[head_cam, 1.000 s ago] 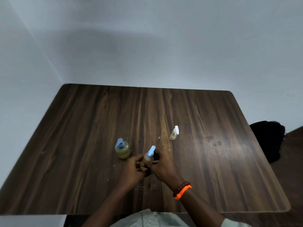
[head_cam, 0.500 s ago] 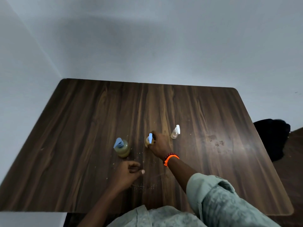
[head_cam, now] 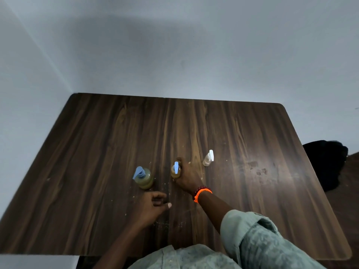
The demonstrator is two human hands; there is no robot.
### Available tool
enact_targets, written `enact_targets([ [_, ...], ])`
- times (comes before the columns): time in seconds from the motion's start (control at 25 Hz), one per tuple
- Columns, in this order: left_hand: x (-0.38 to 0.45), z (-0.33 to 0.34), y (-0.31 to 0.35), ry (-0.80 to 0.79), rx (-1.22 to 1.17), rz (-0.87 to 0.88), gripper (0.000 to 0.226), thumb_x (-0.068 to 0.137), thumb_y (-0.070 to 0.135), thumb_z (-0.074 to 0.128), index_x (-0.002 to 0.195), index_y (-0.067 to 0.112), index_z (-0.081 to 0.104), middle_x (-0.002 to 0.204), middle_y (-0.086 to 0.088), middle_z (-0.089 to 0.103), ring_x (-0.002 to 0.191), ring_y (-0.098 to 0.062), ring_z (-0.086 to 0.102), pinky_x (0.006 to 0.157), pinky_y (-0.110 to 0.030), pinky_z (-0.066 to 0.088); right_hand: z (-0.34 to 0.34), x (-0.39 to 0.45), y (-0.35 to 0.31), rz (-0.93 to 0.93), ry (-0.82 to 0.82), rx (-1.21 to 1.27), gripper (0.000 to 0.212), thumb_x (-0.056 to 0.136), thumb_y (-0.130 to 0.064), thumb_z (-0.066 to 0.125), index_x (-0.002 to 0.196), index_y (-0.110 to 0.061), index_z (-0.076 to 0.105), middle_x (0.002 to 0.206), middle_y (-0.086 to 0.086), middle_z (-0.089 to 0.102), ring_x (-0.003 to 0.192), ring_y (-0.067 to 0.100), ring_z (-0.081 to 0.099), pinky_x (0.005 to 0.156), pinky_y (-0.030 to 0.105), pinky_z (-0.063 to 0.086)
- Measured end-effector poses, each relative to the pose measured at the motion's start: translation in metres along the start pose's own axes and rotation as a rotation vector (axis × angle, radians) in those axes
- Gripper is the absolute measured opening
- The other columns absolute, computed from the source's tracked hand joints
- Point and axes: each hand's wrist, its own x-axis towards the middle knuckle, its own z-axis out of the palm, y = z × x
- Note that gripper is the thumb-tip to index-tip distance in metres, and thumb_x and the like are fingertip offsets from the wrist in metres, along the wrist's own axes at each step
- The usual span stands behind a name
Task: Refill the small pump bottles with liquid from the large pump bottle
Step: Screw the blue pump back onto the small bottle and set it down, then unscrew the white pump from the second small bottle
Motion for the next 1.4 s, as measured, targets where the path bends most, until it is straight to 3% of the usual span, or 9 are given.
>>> enact_targets([
  [0.12,0.002,0.0,-0.004,-0.001,-0.006,-0.001,0.044,0.084,0.019,0.086,0.125,0.014,0.071,0.122,0.0,0.072,0.108,-0.013,0.069,0.095,-0.031,0.059,0.002,-0.029,0.026,0.085,0.011,0.107,0.083,0.085,-0.014,0.077,0.156,-0.01,0.035,0.152,0.013,0.05,0.14,0.03,0.048,0.118,0.052,0.043],
  [0.32,0.004,0.004,-0.005,0.0,-0.044,-0.031,0.039,0.084,0.015,0.086,0.121,0.014,0.072,0.118,-0.001,0.073,0.111,-0.018,0.07,0.097,-0.035,0.059,-0.028,-0.048,0.058,0.334,0.516,0.303,0.058,0.082,-0.013,0.085,0.129,-0.004,0.052,0.121,0.016,0.062,0.109,0.036,0.063,0.087,0.041,0.053],
  [0.44,0.004,0.007,-0.005,-0.048,-0.052,-0.035,0.034,0.086,0.016,0.084,0.118,0.017,0.073,0.116,0.002,0.073,0.107,-0.015,0.071,0.093,-0.032,0.06,-0.054,-0.019,0.057,0.364,0.498,0.296,0.082,0.081,-0.017,0.088,0.147,0.002,0.043,0.143,0.021,0.056,0.13,0.037,0.056,0.108,0.047,0.049],
  [0.56,0.003,0.007,-0.003,-0.044,-0.05,-0.022,0.03,0.087,0.016,0.083,0.114,0.019,0.073,0.115,0.003,0.074,0.104,-0.014,0.072,0.089,-0.028,0.06,-0.06,0.007,0.054,0.35,0.49,0.339,0.051,0.088,-0.014,0.081,0.131,0.001,0.058,0.127,0.02,0.068,0.122,0.038,0.064,0.095,0.036,0.051],
  [0.68,0.005,0.006,0.0,-0.015,-0.04,0.008,0.029,0.086,0.016,0.084,0.114,0.017,0.074,0.11,0.004,0.074,0.097,-0.009,0.073,0.079,-0.019,0.057,-0.057,0.015,0.059,0.342,0.462,0.319,0.017,0.094,-0.014,0.073,0.105,-0.001,0.07,0.094,0.013,0.072,0.101,0.037,0.071,0.073,0.025,0.041],
  [0.84,0.001,0.006,0.001,0.012,-0.058,0.05,0.025,0.087,0.017,0.083,0.111,0.017,0.077,0.105,0.004,0.077,0.094,-0.008,0.075,0.076,-0.016,0.058,-0.056,-0.004,0.056,0.287,0.408,0.342,0.018,0.096,-0.019,0.073,0.1,-0.001,0.073,0.093,0.014,0.076,0.092,0.031,0.071,0.069,0.025,0.042],
  [1.0,-0.003,0.004,0.015,0.024,-0.134,0.149,0.021,0.091,0.022,0.078,0.112,0.025,0.077,0.107,0.01,0.079,0.1,-0.007,0.075,0.08,-0.025,0.063,-0.052,-0.062,0.032,0.159,0.229,0.329,0.01,0.095,-0.038,0.074,0.092,-0.033,0.066,0.082,-0.013,0.065,0.075,0.004,0.066,0.06,0.012,0.046],
  [1.2,-0.008,0.008,0.037,-0.026,-0.273,0.261,0.031,0.095,0.023,0.073,0.126,0.019,0.074,0.114,0.003,0.08,0.098,-0.007,0.076,0.07,-0.016,0.056,-0.035,-0.13,-0.01,-0.004,-0.062,0.455,0.022,0.092,-0.04,0.075,0.098,-0.019,0.077,0.09,0.009,0.077,0.079,0.027,0.076,0.067,0.045,0.065],
  [1.4,-0.014,0.009,0.035,-0.163,-0.549,0.292,0.034,0.09,0.014,0.071,0.122,0.005,0.072,0.111,-0.009,0.082,0.104,-0.017,0.079,0.076,-0.016,0.06,-0.047,-0.151,-0.028,0.032,-0.225,0.585,0.017,0.095,-0.022,0.077,0.1,-0.006,0.079,0.092,0.013,0.08,0.083,0.029,0.079,0.074,0.051,0.065],
])
